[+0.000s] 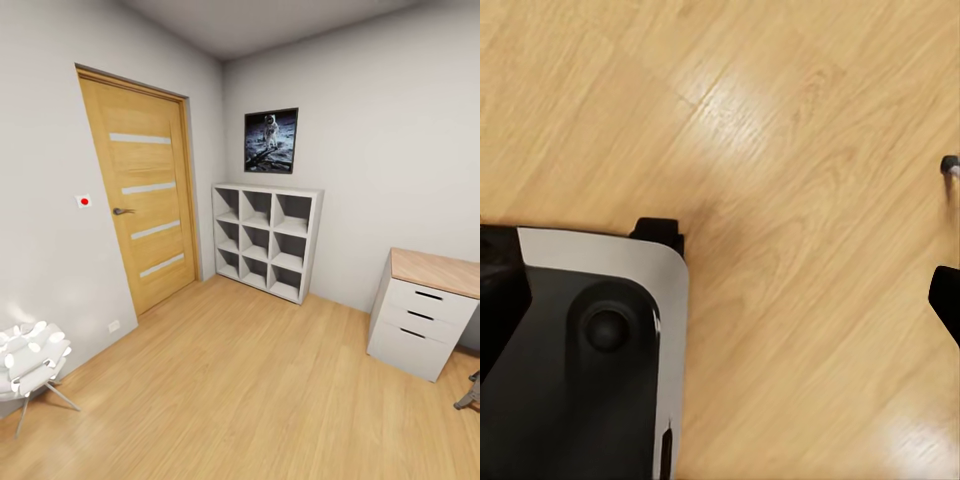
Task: Attach the digital camera to the camera tripod in the bedroom.
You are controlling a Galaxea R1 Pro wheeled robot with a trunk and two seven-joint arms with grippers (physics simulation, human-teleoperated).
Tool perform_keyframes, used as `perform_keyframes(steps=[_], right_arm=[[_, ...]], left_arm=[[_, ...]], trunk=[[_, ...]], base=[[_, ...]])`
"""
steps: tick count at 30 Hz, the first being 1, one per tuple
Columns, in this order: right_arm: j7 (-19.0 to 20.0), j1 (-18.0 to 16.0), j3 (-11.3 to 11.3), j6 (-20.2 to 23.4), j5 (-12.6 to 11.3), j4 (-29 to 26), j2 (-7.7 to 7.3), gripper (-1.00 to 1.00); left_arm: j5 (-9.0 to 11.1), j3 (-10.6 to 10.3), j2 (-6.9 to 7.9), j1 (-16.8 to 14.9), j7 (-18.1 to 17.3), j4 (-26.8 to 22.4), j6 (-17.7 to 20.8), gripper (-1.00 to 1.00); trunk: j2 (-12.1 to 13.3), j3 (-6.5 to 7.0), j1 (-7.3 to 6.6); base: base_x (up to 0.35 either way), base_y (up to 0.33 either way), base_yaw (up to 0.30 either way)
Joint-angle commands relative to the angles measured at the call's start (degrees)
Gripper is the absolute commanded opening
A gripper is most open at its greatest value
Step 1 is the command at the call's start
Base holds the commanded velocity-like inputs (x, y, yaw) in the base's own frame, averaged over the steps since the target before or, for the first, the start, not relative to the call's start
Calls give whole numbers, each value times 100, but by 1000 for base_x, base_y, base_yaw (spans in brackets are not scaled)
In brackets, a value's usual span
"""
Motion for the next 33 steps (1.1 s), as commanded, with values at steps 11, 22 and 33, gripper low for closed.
perform_keyframes(steps=[11,22,33], right_arm=[[21,-9,-49,-22,54,18,-5,100],[-3,-9,-79,6,8,17,21,100],[-6,-9,-92,-6,-1,18,300,100]], left_arm=[[55,-46,-1,-4,-17,-2,-54,-100],[61,10,10,-4,1,-20,7,-100],[59,7,26,-4,4,-13,13,-100]], trunk=[[236,100,-132],[236,100,-132],[236,100,-132]], base=[[0,0,0],[110,0,0],[315,0,0]])
